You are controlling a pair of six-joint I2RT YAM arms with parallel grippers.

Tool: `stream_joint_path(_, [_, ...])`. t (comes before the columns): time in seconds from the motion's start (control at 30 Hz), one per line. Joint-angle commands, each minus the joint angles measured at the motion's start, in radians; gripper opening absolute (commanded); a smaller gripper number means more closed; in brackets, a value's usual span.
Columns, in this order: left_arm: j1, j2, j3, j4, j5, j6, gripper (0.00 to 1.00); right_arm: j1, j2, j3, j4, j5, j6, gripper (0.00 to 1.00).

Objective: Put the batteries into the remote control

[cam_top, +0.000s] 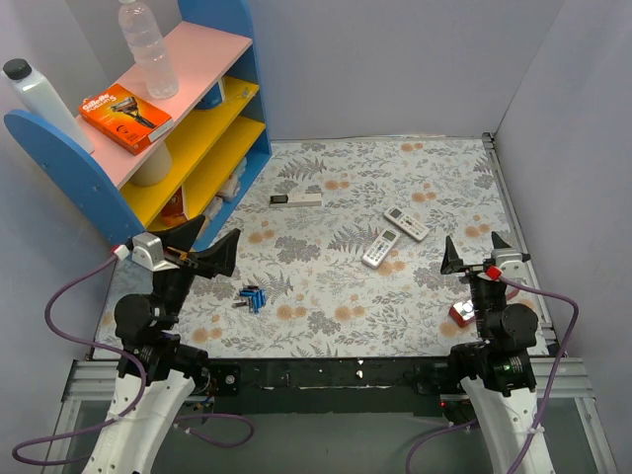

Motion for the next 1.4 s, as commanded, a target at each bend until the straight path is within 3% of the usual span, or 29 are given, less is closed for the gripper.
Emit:
stream_joint_path(0.0, [0.011,0.028,0.018,0.0,0.041,0.001,0.98,0.004,-0.052,0.074,-0.007,-0.076,0.004,0.98])
stream_joint_path(0.2, [0.011,0.022,0.023,-0.005,0.06,-0.002,0.98,0.004,0.147,0.224,-0.139,-0.12,0.119,0.98])
stream_joint_path(0.47, [0.01,-0.026,0.023,-0.013,0.051,0.001,0.98,0.004,0.587,0.508,-0.4,-0.399,0.142,0.98])
stream_joint_path(0.8, [-0.012,-0.067,0.02,-0.022,0.026,0.004,0.98,0.004,1.059,0.772,-0.57,-0.323,0.32,0.98])
stream_joint_path(1.03, [-0.029,-0.087,0.021,-0.028,0.019,0.004,0.98,-0.002,1.43,0.895,-0.564,-0.254,0.204,0.92])
stream_joint_path(1.37, [-0.036,-0.094,0.021,-0.031,0.015,0.006,0.98,-0.003,1.733,1.068,-0.564,-0.194,0.075,0.87])
